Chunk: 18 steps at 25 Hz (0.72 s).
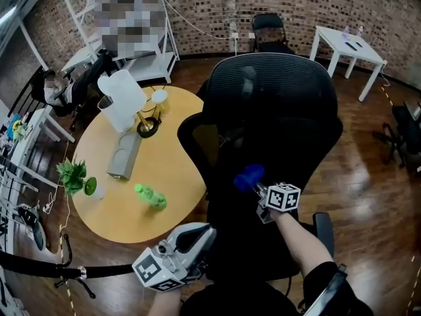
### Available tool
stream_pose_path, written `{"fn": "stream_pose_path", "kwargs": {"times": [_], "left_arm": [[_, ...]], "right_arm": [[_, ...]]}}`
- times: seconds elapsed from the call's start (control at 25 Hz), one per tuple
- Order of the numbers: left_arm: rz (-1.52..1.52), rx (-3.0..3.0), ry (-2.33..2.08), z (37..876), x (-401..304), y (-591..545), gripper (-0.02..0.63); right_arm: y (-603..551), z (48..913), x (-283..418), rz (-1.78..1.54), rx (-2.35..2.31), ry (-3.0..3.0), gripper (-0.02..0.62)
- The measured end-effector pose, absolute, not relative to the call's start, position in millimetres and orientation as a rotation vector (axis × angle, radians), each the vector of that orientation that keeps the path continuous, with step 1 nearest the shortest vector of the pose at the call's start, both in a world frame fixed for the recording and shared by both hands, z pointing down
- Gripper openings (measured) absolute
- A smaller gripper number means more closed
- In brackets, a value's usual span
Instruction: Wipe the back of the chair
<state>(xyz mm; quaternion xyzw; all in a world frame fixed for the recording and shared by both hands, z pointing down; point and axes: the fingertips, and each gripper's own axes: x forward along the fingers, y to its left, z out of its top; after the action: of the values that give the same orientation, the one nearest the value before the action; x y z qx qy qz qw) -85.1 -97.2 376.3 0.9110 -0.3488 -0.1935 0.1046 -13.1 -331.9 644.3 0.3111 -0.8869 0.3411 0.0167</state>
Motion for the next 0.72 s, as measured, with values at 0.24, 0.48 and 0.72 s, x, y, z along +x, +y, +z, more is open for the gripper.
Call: {"fn": "stream_pose_path", "kwargs": {"times": [0.24, 0.48, 0.72], "left_arm": [[-0.551, 2.714, -0.910, 374, -45, -117, -0.008], [-0.523, 2.746, -0.799, 374, -12, -127, -0.008], [-0.512, 2.754, -0.719, 373, 16, -135, -0.008]], "right_arm": [[-347, 646, 68, 1.024, 1.198, -2.696, 0.054], [-357, 646, 135, 1.042, 1.390, -2.649, 0.054], [-362, 651, 210, 1.017, 1.594, -2.511, 0.054]]}}
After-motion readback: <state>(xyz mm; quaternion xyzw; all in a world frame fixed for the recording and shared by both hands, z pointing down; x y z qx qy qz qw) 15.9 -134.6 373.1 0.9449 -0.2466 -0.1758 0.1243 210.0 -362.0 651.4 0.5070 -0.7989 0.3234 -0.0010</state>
